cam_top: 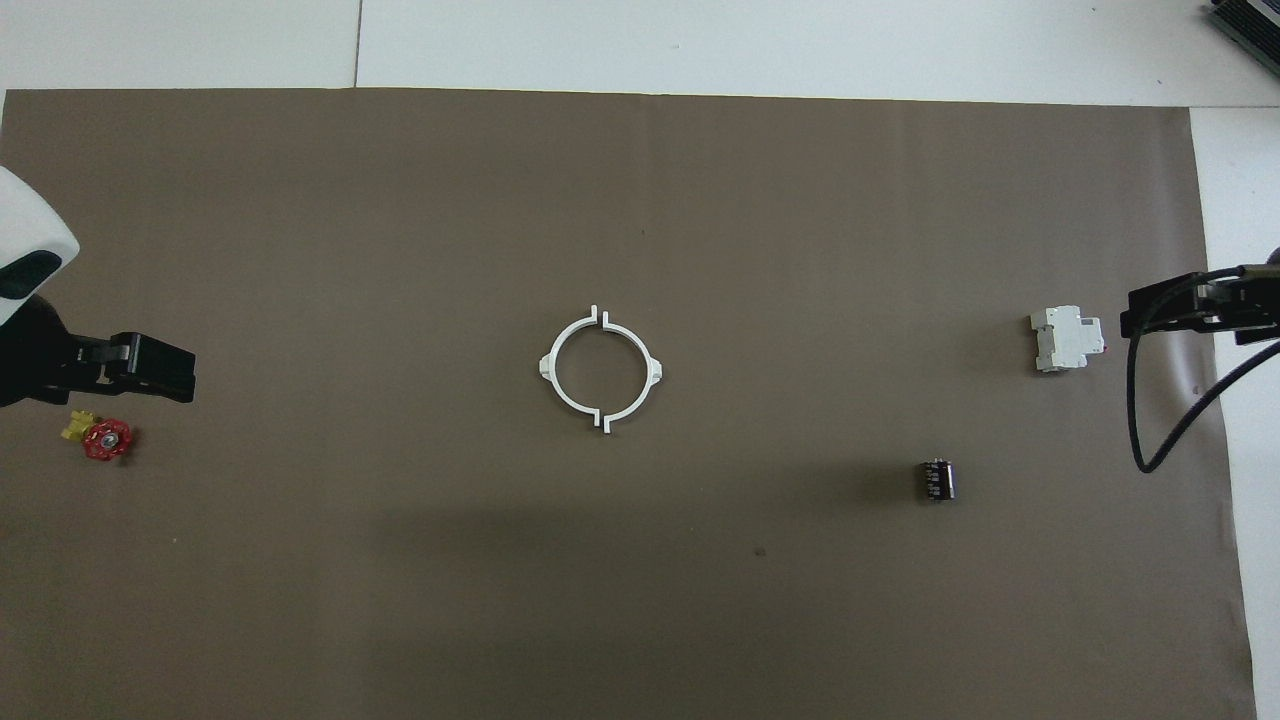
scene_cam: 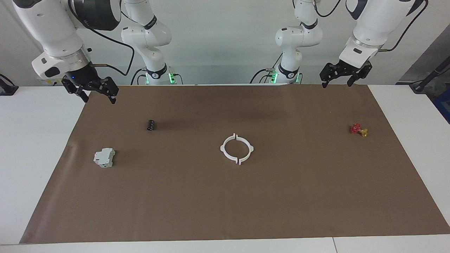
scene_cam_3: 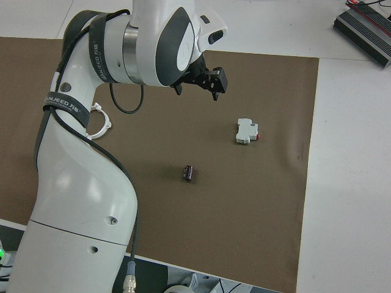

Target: Assemble drain pipe with both arms

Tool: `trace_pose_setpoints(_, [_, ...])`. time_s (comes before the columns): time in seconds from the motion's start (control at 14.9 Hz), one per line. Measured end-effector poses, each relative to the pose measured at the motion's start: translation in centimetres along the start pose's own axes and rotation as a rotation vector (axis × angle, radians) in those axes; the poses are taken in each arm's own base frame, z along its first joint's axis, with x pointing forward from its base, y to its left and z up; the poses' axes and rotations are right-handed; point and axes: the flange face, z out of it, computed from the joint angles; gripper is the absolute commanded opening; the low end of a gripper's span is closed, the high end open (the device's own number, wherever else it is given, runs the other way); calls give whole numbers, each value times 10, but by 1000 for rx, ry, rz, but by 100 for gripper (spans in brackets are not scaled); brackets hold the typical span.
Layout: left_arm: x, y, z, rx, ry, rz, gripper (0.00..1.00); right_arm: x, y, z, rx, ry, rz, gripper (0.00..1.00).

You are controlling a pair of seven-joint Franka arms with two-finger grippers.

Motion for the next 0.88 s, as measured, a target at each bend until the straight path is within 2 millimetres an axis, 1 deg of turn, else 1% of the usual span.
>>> trace_pose_setpoints(0.88, [10,-1,21,-1,-27,-2,100,0,0,0,0,0,0,100])
